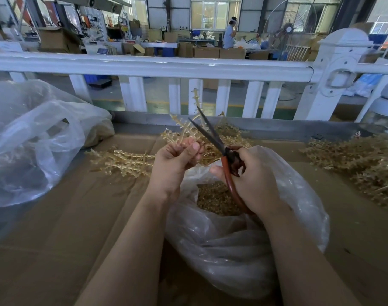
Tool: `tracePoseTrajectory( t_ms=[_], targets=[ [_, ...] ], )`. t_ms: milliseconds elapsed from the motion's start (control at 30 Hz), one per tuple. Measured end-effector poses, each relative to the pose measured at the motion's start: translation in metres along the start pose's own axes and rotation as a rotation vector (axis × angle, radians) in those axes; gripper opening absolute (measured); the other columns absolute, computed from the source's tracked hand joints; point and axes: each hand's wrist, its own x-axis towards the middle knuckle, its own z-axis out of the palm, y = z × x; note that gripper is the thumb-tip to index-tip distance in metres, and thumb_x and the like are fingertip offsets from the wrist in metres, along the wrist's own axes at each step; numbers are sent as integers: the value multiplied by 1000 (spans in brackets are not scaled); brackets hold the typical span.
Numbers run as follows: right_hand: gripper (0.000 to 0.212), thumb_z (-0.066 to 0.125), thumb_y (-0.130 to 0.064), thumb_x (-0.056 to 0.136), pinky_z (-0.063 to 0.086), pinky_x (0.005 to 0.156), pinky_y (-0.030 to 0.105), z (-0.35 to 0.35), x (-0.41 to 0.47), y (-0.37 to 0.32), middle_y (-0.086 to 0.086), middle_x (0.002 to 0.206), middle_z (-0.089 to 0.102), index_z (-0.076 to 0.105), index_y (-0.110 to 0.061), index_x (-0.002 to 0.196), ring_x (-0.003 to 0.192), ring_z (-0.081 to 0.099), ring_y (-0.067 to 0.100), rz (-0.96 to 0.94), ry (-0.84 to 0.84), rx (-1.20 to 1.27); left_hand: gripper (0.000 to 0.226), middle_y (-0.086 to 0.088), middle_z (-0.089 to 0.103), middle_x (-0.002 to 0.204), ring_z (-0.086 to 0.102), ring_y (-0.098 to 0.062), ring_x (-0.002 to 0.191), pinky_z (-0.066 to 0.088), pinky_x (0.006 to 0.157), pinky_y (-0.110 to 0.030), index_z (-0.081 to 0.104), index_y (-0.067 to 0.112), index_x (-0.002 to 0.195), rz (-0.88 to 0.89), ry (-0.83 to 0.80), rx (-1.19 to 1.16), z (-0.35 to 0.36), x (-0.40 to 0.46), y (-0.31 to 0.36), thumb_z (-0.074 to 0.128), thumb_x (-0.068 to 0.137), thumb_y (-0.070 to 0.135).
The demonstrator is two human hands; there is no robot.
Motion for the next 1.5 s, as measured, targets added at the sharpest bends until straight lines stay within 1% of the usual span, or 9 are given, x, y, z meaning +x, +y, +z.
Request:
tracePoseTrajectory(
  t_ms=[100,200,367,567,700,833,1167,1367,1500],
  targets=[
    [72,41,-99,60,48,68,21,0,0,0,-22,88,62,54,-38,96,82,58,-2,-34,-14,-111,14,-2,63,69,56,-10,66,49,72,-22,69,14,77,10,-13,-2,0,0,0,64,89,8],
    [59,45,-91,66,40,64,14,0,-1,-1,-24,89,58,49,-41,97,81,54,-3,-83,11,-183,5,-2,59,66,52,-11,64,45,73,-26,64,8,83,11,-18,-3,0,-1,1,64,85,12],
    [52,48,-87,69,31,59,11,0,-3,-3,-25,80,52,47,-40,90,73,49,-6,-86,39,-226,10,-2,58,64,51,-12,65,45,73,-24,64,8,79,8,-19,-22,3,-2,2,65,78,18],
    [63,45,-89,68,37,58,15,2,-3,-5,-21,79,59,59,-33,93,74,57,4,-64,81,-288,10,-5,56,66,50,-12,63,46,74,-24,64,8,79,15,-28,-29,3,-4,3,65,81,18],
    [72,39,-94,67,43,60,17,3,-3,-4,-22,76,58,62,-31,93,71,56,3,-57,89,-296,14,-3,56,66,50,-12,64,47,75,-23,63,7,80,32,-30,2,4,-3,3,58,93,7],
    [80,30,-97,65,50,64,21,4,-1,-4,-22,79,59,64,-30,93,72,57,3,-55,86,-310,17,-5,55,67,49,-12,64,46,76,-25,63,7,80,32,-13,2,3,-4,3,56,95,5],
    [79,36,-95,64,56,65,28,3,-2,-4,-16,78,67,65,-25,87,71,63,6,-56,71,-282,14,-4,56,67,50,-11,64,45,75,-25,63,7,82,33,5,-10,4,-4,3,58,94,6],
    [72,41,-93,63,40,60,10,4,-2,-4,-19,77,63,62,-27,85,68,58,2,-44,47,-257,14,-3,56,68,50,-11,65,45,73,-24,64,9,82,34,23,-10,5,-4,3,59,94,4],
    [69,41,-94,63,35,60,8,3,-3,-5,-26,79,57,61,-33,89,68,53,-4,-49,44,-233,14,-1,57,65,50,-11,65,45,74,-25,64,12,79,41,13,-15,5,-5,5,60,91,7]
  ],
)
